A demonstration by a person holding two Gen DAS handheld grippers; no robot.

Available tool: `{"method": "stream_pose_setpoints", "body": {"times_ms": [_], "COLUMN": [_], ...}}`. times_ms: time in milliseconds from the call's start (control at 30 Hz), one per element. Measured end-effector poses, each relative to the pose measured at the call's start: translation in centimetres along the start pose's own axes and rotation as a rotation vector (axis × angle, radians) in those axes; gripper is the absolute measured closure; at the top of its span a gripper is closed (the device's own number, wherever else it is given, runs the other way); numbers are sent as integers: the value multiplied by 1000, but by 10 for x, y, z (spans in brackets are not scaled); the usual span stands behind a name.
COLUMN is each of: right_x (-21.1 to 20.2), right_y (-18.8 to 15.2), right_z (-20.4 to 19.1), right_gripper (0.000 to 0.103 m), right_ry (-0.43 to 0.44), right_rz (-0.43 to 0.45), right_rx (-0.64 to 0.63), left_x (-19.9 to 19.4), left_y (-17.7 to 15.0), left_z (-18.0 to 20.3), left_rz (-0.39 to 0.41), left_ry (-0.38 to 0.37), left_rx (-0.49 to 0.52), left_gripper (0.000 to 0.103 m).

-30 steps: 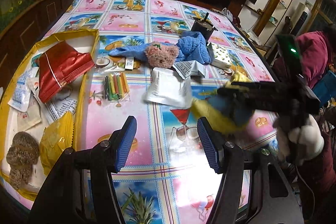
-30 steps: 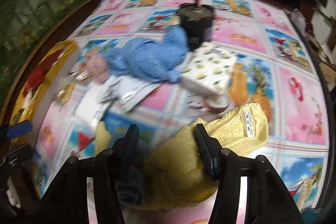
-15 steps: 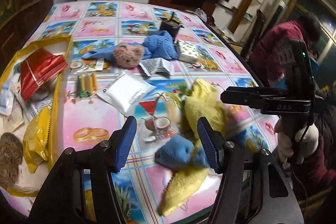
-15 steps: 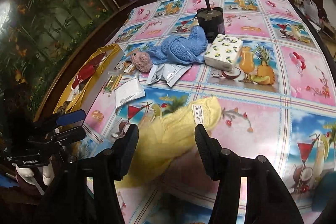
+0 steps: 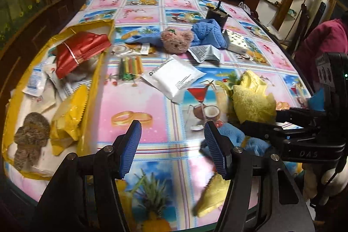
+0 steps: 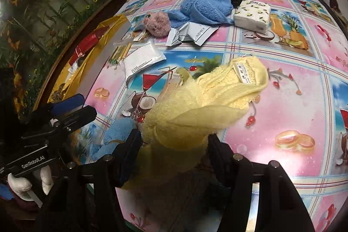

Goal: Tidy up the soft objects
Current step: 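Grasp the yellow towel with right tool while left moves toward blue towel, then grasp the blue towel with left tool while right holds the yellow towel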

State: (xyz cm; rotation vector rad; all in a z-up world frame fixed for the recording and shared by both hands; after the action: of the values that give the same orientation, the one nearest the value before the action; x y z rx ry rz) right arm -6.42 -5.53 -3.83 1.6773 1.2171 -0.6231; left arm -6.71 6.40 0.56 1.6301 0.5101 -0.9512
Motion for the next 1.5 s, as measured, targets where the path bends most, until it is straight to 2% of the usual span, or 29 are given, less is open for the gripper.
{"method": "stream_pose_setpoints", "body": {"times_ms": [33,100,433,600,800,1033,1167,1233,1300,1367,1500], "right_x": [3,8,18,13,3,-1,-3,-6,-7,-12,-22], "right_y": [0,1,8,18,17,15,11,6,-1,2,17], "right_z": [-5,-13,-26,-13,10,14,13,7,1,0,9], "right_gripper": [43,57,57,57,57,57,57,54,54,52,49], "right_ry": [-29,-60,-137,-181,-203,-196,-196,-120,-25,24,-20], "right_rz": [5,9,43,62,63,63,69,60,10,9,68], "right_rx": [-25,-56,-135,-126,-114,-116,-131,-157,-158,-131,-80], "left_x": [0,0,5,5,6,7,25,27,26,23,19], "left_y": [-1,-3,-6,-7,-4,23,31,32,30,27,20], "left_z": [-1,-1,3,-1,1,34,39,38,32,20,3], "left_rz": [0,-2,-20,-19,4,53,7,7,12,15,11], "left_ry": [3,-2,-22,-34,-115,-178,-195,-194,-179,-164,-146], "left_rx": [2,2,-1,-16,-31,108,63,50,22,-22,-67], "left_gripper": [42,42,42,42,42,43,43,43,42,42,43]}}
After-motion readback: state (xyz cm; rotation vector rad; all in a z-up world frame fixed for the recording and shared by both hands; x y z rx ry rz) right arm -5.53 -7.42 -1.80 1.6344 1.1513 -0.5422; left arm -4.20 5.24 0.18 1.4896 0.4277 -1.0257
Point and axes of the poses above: each gripper's, at about its wrist camera, not at the fingertips, and x roughly the way its jaws point, z to its right, y to its top, the point moved 5 cm from there along x, roughly the way its jaws point, and after that the axes turned 15 degrees about x, right-handed, at the moved point
